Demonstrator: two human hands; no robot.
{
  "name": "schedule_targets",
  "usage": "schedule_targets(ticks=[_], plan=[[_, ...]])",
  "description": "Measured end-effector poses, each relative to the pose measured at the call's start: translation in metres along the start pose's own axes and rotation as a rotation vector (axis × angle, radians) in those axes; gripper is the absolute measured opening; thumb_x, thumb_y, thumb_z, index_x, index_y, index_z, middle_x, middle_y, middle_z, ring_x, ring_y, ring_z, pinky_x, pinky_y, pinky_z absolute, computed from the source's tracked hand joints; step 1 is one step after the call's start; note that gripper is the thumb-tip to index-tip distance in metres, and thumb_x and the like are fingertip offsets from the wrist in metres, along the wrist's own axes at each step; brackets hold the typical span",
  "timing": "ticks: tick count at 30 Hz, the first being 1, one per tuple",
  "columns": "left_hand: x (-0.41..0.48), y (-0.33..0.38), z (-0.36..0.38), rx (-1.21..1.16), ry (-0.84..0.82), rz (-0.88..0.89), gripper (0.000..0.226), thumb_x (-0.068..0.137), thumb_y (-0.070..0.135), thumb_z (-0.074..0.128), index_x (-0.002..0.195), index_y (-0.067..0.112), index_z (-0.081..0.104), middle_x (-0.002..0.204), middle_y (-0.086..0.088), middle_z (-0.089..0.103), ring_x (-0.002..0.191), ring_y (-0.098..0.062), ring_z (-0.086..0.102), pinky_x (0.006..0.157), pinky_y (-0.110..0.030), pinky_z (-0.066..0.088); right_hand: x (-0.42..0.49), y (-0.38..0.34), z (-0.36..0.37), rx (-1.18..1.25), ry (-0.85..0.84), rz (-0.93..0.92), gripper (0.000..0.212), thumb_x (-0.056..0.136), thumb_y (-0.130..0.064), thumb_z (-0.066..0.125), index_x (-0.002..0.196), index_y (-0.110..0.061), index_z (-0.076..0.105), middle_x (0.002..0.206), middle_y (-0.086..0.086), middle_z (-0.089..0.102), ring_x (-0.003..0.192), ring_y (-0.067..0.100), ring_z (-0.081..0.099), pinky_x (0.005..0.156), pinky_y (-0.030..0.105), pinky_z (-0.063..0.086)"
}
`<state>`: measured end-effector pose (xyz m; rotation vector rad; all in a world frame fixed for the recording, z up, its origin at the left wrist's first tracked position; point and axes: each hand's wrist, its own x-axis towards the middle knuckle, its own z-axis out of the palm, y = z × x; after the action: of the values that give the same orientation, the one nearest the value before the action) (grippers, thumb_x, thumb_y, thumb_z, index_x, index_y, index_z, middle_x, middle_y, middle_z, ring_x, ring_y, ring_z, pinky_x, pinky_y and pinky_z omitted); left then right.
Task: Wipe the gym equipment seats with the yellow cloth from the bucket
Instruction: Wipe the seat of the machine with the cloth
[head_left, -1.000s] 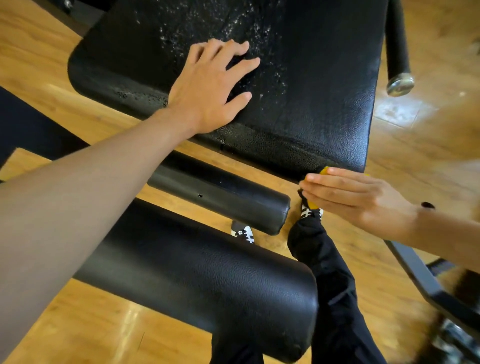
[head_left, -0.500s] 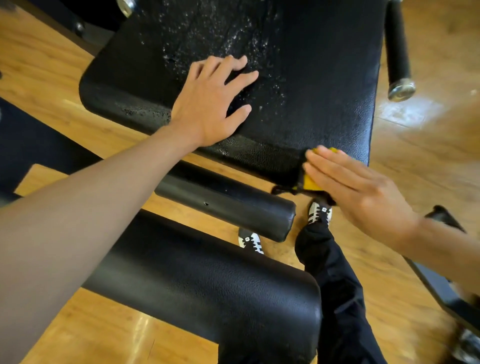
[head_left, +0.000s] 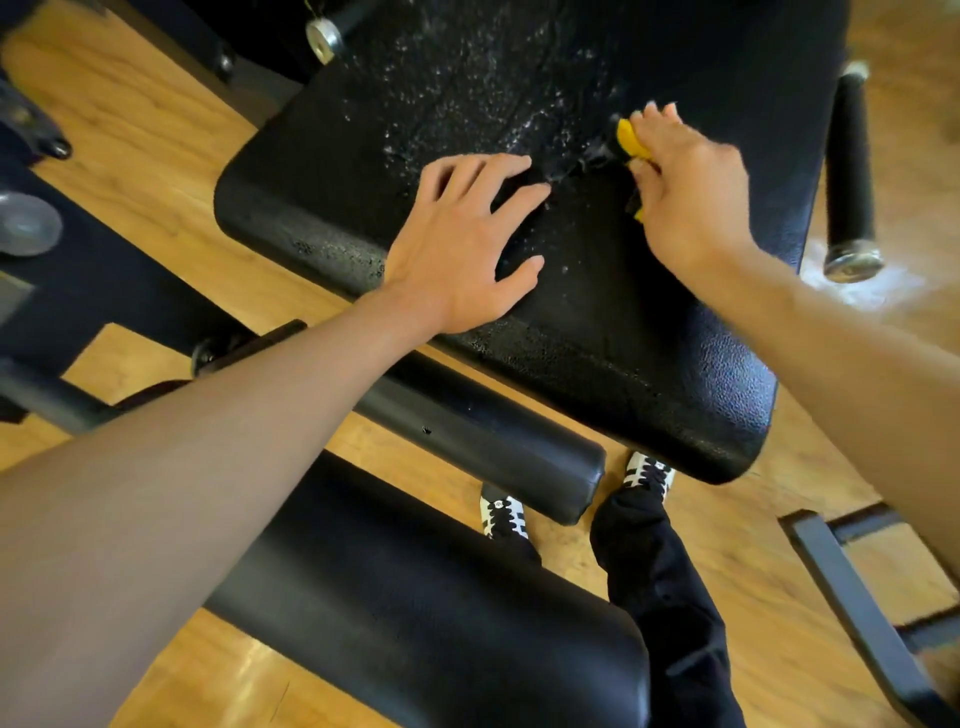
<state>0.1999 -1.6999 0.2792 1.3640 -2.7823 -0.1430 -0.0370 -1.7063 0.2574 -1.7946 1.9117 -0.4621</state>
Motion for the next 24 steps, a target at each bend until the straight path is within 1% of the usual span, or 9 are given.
schedule_targets(ticks=[4, 6, 8, 10, 13, 14, 16, 20, 24], plan=[[-0.001, 0.001, -0.003, 0.0, -0.001, -0.085, 0.056, 0.097, 0.043, 0.044, 0.144, 0.014, 0.053, 0.151, -0.01, 0.046, 0.14, -0.031, 0.041, 0.12, -0.051, 0.023, -0.035, -0.026, -0.002, -0.044, 0.026, 0.078, 0.045, 0.107, -0.02, 0.038, 0.151, -0.014, 0.041, 0.16, 0.007, 0.037, 0.149, 0.024, 0.03, 0.118, 0.043, 0.033], [-0.001, 0.002, -0.004, 0.024, -0.021, -0.116, 0.056, 0.098, 0.04, 0.04, 0.147, 0.014, 0.051, 0.154, -0.012, 0.044, 0.145, -0.033, 0.037, 0.123, -0.054, 0.019, -0.081, -0.045, -0.005, 0.021, -0.014, 0.103, 0.046, 0.105, -0.017, 0.04, 0.15, -0.014, 0.039, 0.162, 0.007, 0.032, 0.151, 0.025, 0.026, 0.117, 0.042, 0.031], [-0.001, 0.003, -0.006, 0.043, -0.058, -0.132, 0.058, 0.099, 0.039, 0.035, 0.151, 0.015, 0.046, 0.158, -0.013, 0.04, 0.148, -0.034, 0.032, 0.124, -0.057, 0.016, -0.127, -0.063, -0.002, 0.075, -0.048, 0.078, 0.046, 0.102, -0.009, 0.044, 0.148, -0.012, 0.04, 0.163, 0.009, 0.029, 0.152, 0.025, 0.02, 0.12, 0.043, 0.025], [0.0, 0.004, -0.006, 0.054, -0.089, -0.134, 0.059, 0.1, 0.039, 0.032, 0.153, 0.016, 0.044, 0.16, -0.013, 0.038, 0.149, -0.034, 0.031, 0.124, -0.057, 0.015, -0.161, -0.074, 0.008, 0.008, -0.068, 0.018, 0.056, 0.097, 0.0, 0.052, 0.15, -0.009, 0.036, 0.163, 0.013, 0.026, 0.153, 0.026, 0.014, 0.123, 0.048, 0.023], [0.001, 0.003, -0.006, 0.055, -0.1, -0.136, 0.059, 0.1, 0.04, 0.032, 0.153, 0.017, 0.042, 0.161, -0.011, 0.037, 0.15, -0.033, 0.031, 0.124, -0.057, 0.017, -0.176, -0.074, 0.019, -0.12, -0.134, -0.105, 0.08, 0.086, 0.01, 0.06, 0.156, -0.007, 0.026, 0.164, 0.017, 0.02, 0.154, 0.031, 0.009, 0.123, 0.051, 0.022], [0.002, 0.003, -0.006, 0.053, -0.097, -0.14, 0.059, 0.099, 0.04, 0.032, 0.153, 0.018, 0.042, 0.161, -0.01, 0.037, 0.15, -0.032, 0.031, 0.123, -0.057, 0.018, -0.17, -0.072, 0.02, -0.134, -0.138, -0.133, 0.083, 0.083, 0.013, 0.06, 0.157, -0.006, 0.026, 0.164, 0.018, 0.02, 0.154, 0.032, 0.011, 0.124, 0.049, 0.021], [0.002, 0.004, -0.005, 0.047, -0.095, -0.145, 0.059, 0.098, 0.04, 0.034, 0.153, 0.019, 0.042, 0.161, -0.009, 0.037, 0.15, -0.031, 0.03, 0.122, -0.057, 0.02, -0.144, -0.069, 0.02, -0.117, -0.091, -0.122, 0.079, 0.084, 0.014, 0.058, 0.156, -0.005, 0.029, 0.163, 0.018, 0.025, 0.153, 0.031, 0.016, 0.125, 0.046, 0.02], [0.004, 0.003, -0.004, 0.035, -0.097, -0.147, 0.059, 0.097, 0.039, 0.039, 0.151, 0.018, 0.044, 0.16, -0.009, 0.037, 0.149, -0.032, 0.03, 0.12, -0.057, 0.024, -0.052, -0.069, 0.029, -0.105, 0.038, 0.072, 0.067, 0.094, 0.006, 0.053, 0.155, -0.008, 0.03, 0.163, 0.017, 0.025, 0.153, 0.03, 0.016, 0.123, 0.044, 0.025], [0.003, 0.002, -0.004, 0.055, -0.113, -0.159, 0.062, 0.096, 0.041, 0.039, 0.152, 0.015, 0.042, 0.16, -0.011, 0.035, 0.15, -0.032, 0.029, 0.12, -0.056, 0.024, 0.037, -0.061, 0.028, -0.123, 0.03, 0.192, 0.056, 0.101, -0.003, 0.044, 0.155, -0.012, 0.031, 0.163, 0.016, 0.024, 0.149, 0.034, 0.026, 0.117, 0.046, 0.034]])
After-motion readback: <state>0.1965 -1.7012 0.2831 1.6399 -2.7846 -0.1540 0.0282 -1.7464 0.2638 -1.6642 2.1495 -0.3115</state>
